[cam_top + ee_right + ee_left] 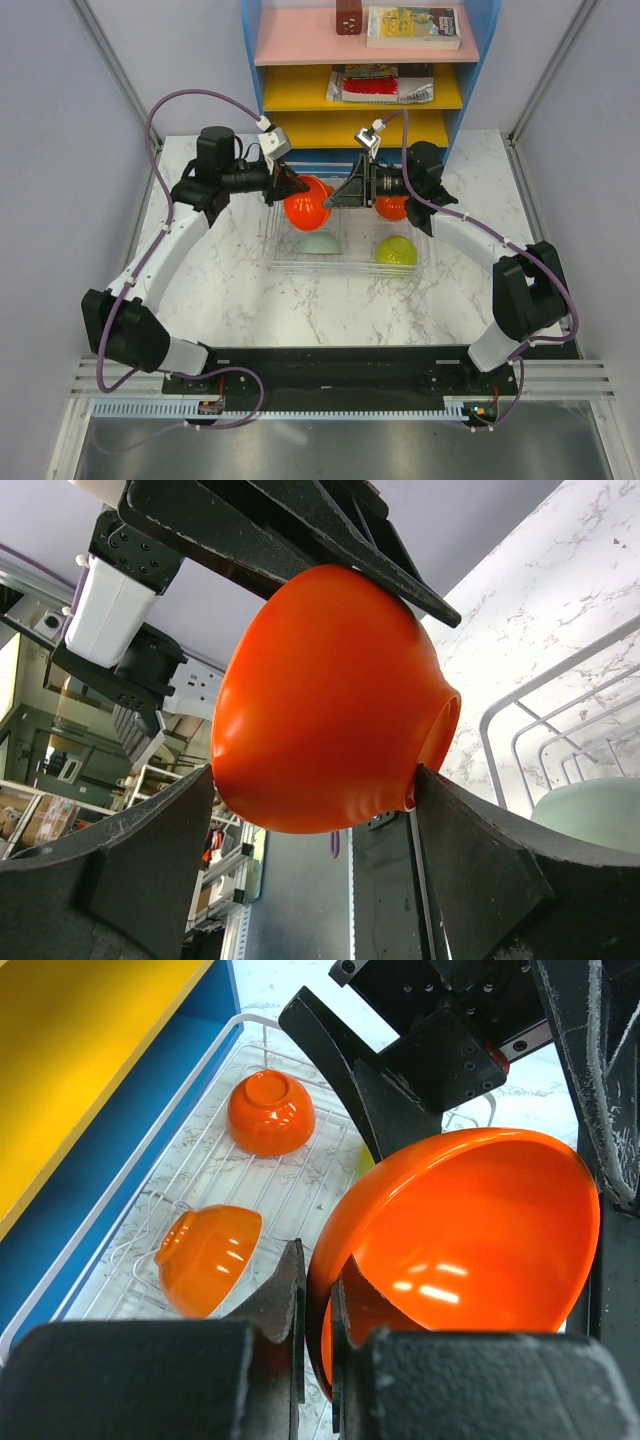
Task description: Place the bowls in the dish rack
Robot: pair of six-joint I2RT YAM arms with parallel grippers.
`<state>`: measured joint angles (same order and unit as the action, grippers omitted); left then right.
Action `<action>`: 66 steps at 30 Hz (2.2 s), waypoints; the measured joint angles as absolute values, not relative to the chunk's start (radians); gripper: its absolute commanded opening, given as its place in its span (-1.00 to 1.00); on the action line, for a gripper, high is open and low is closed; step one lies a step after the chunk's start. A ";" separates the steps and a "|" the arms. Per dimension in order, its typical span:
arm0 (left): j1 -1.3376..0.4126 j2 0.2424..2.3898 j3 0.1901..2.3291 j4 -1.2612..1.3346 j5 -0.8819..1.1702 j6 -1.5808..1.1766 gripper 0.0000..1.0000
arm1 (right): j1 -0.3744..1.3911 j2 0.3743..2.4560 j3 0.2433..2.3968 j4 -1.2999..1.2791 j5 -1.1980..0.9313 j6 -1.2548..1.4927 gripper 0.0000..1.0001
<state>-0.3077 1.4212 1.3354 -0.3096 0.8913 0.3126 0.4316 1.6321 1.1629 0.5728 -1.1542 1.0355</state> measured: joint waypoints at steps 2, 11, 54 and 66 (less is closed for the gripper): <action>-0.308 1.421 1.335 -0.308 0.890 0.311 -0.96 | 0.432 1.632 1.163 0.569 -1.151 1.032 0.75; -0.310 1.421 1.335 -0.318 0.861 0.311 -0.96 | 0.437 1.632 1.164 0.519 -1.126 0.962 0.68; -0.147 1.399 1.320 -0.328 0.820 0.256 0.99 | 0.422 1.583 1.244 -0.035 -0.864 0.514 -1.00; 0.060 1.277 1.092 -0.332 0.842 0.240 0.99 | 0.435 1.492 1.419 -0.473 -0.284 0.007 -1.00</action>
<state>0.0597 1.2766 1.0920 -0.3321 0.8425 0.2398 0.4355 1.4921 1.4189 -0.4732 -0.2840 0.0071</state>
